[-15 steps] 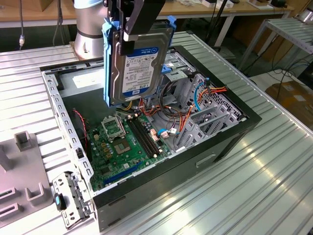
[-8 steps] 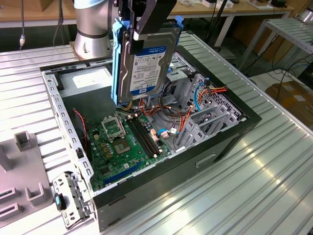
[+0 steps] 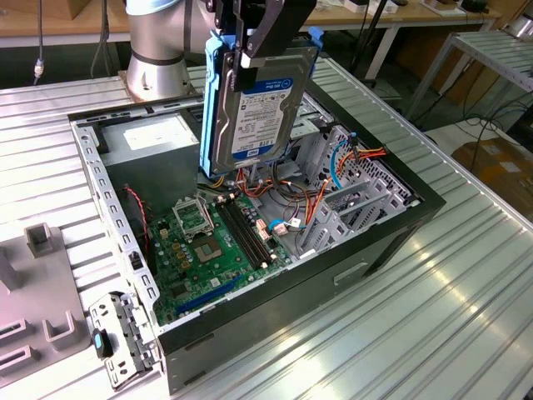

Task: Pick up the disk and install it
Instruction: 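Insert the disk into the insertion slot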

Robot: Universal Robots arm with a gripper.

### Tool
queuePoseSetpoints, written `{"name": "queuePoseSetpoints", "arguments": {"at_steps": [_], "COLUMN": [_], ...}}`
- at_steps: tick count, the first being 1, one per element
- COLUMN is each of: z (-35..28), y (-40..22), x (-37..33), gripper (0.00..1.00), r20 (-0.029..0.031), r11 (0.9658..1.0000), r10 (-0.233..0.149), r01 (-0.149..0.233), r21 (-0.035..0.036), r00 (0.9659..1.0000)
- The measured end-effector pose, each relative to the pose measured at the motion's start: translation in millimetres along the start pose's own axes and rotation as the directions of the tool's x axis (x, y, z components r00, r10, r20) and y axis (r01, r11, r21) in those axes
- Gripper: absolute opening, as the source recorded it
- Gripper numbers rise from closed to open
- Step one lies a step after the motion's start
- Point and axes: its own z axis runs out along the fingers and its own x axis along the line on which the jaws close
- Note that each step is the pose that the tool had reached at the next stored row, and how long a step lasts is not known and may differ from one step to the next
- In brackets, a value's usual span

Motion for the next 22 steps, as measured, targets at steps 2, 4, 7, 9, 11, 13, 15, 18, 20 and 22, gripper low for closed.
{"name": "queuePoseSetpoints", "arguments": {"at_steps": [2,4,7,9,11,13,15,18,20,22], "z": [0.1,0.3,0.6,0.8,1.2,1.3,1.7,2.0,2.2,2.4], "y": [-1.3,-2.0,-3.0,-4.5,-7.0,-10.0,-14.1,-21.4,-25.6,-30.0], "x": [1.4,3.7,8.6,11.6,13.9,14.7,15.3,15.9,16.2,16.6], "gripper": [0.37,0.37,0.37,0.37,0.37,0.37,0.37,0.37,0.37,0.37], "r20": [0.0,-0.0001,-0.0007,-0.0039,-0.0063,-0.0087,-0.0107,-0.0142,-0.0174,-0.0214], "r11": [1.0,1.0,1.0,1.0,1.0,1.0,1.0,1.0,1.0,1.0], "r10": [0.0,0.0,0.001,0.001,0.001,0.001,0.001,0.001,0.001,0.001], "r01": [0.0,0.0,-0.001,-0.001,-0.001,-0.001,-0.001,-0.001,-0.001,-0.001], "r21": [0.0,0.0,0.0,0.0001,0.0003,0.0003,0.0004,0.0006,0.0007,0.0008], "r00": [1.0,1.0,1.0,1.0,1.0,1.0,0.9999,0.9999,0.9998,0.9998]}}
